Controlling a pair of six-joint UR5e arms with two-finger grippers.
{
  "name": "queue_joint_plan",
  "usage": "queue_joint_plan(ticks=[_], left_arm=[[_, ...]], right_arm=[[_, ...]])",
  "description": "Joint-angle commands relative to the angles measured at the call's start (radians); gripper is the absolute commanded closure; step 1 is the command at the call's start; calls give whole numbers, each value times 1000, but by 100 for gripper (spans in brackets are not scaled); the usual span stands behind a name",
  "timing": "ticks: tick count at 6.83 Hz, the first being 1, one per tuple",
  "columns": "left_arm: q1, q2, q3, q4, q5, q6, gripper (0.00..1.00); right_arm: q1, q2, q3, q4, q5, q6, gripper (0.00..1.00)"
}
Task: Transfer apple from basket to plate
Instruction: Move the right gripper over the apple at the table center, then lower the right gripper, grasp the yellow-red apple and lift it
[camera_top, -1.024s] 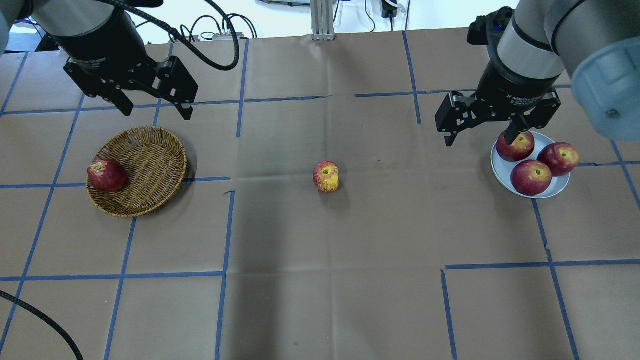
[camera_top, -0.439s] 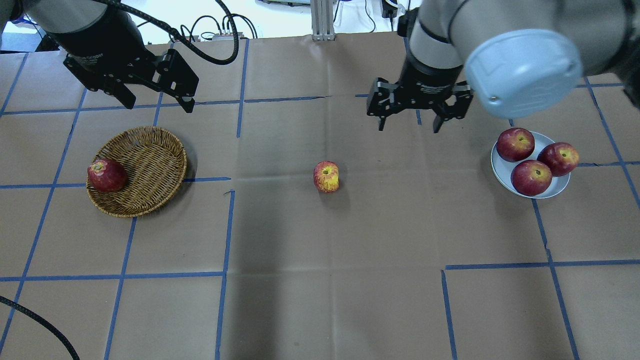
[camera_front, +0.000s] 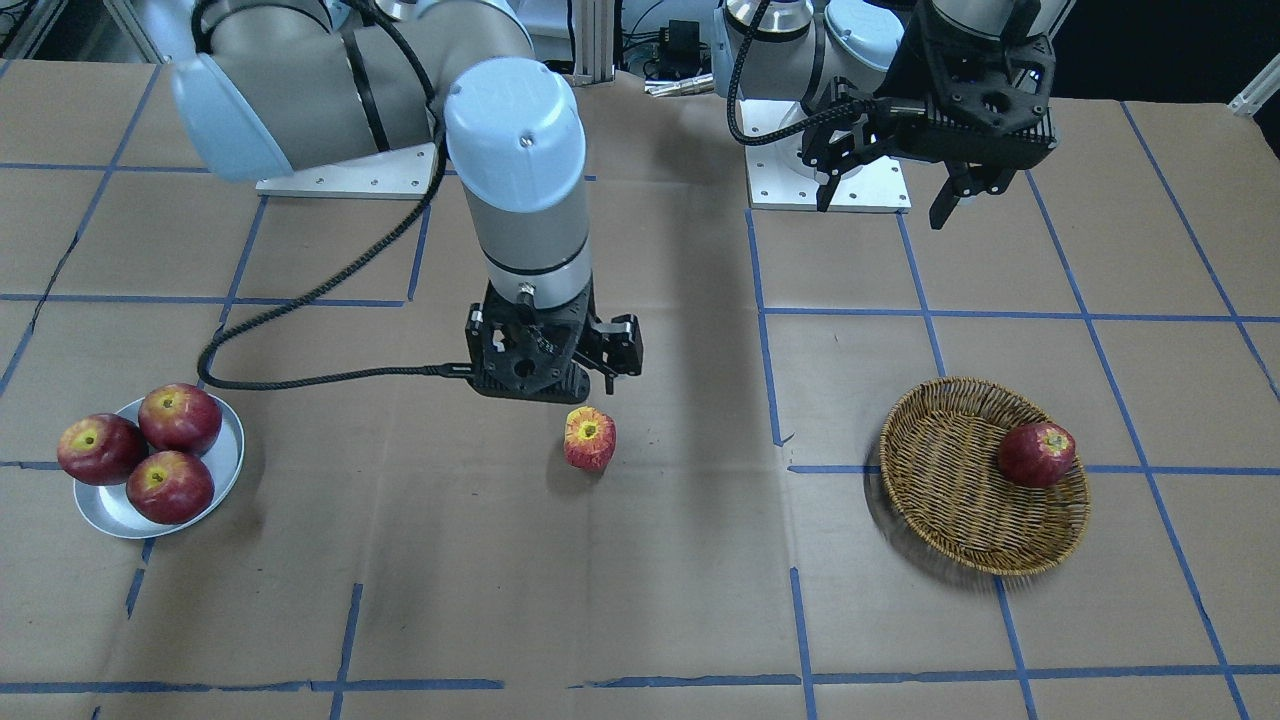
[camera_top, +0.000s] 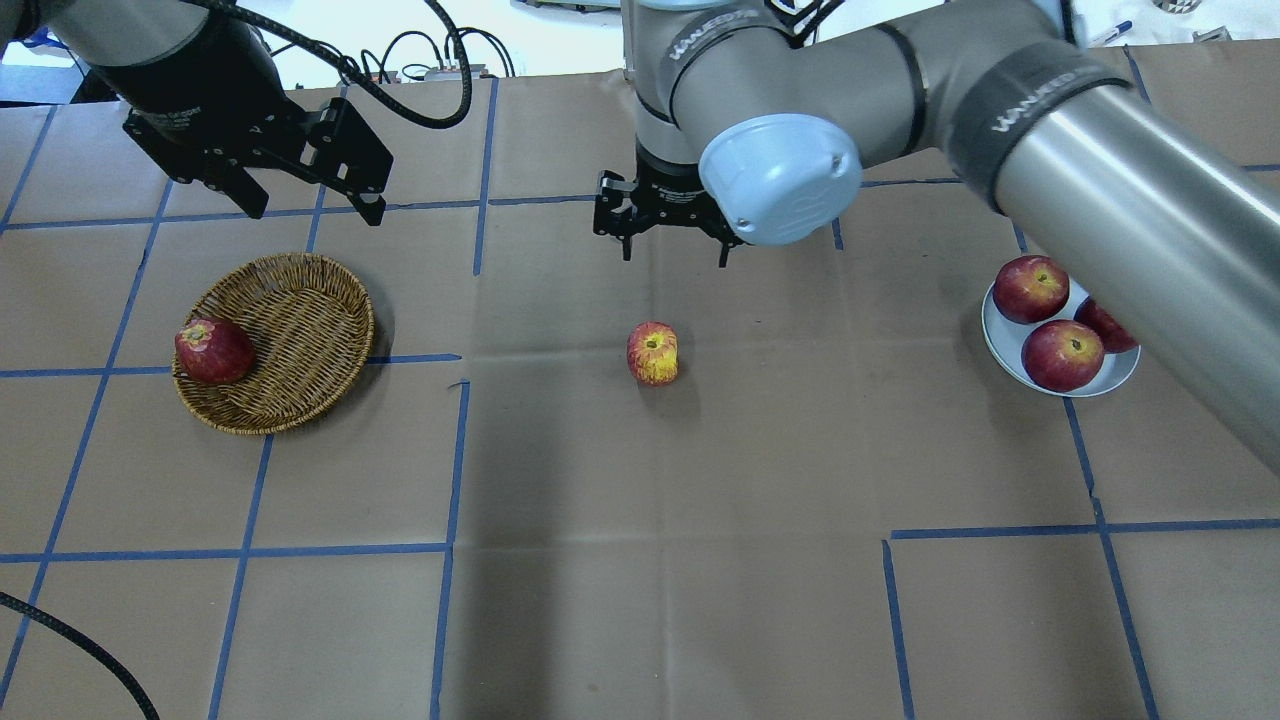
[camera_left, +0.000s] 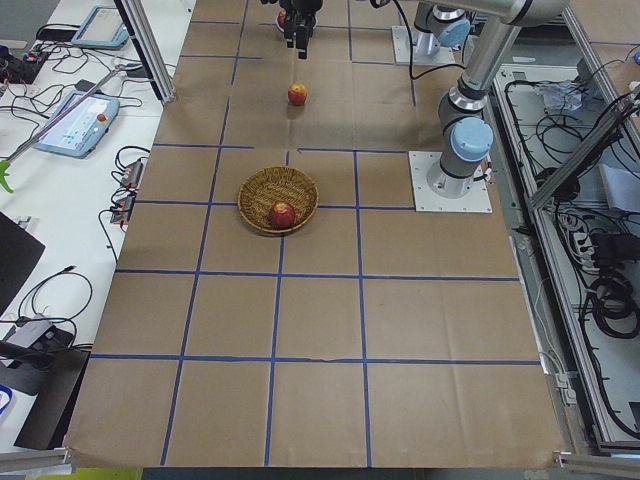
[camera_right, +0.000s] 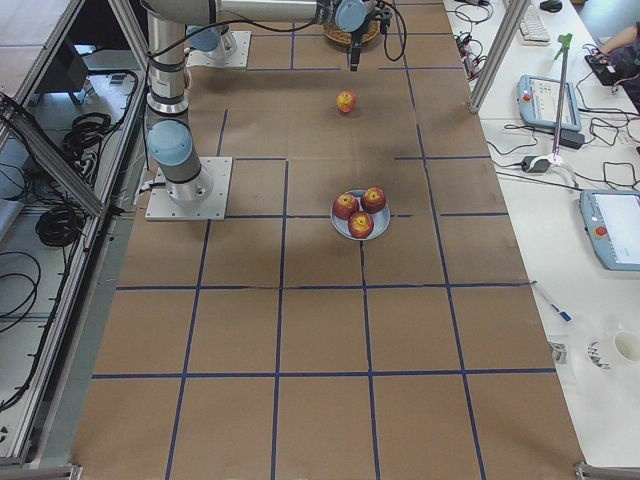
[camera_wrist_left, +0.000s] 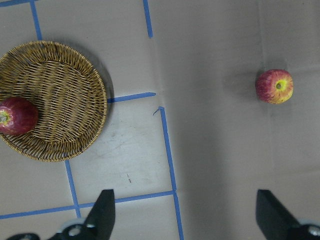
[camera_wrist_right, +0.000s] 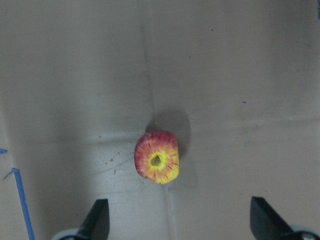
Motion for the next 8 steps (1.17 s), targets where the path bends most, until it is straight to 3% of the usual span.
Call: queue_joint_plan(ticks=[1,2,4,8], left_arm=[[1,-2,-2,-3,-4,1,1],[3,-2,0,-1,-4,-1,1],[3,-4,0,-1,-7,-1,1],[29,-2,1,-27,-7,7,1]], right_arm=[[27,91,3,-87,-3,25,0],[27,102,38,-97,-15,20,0],[27,124,145,-266,-43,14,0],[33,181,179,-342,-41,12,0]])
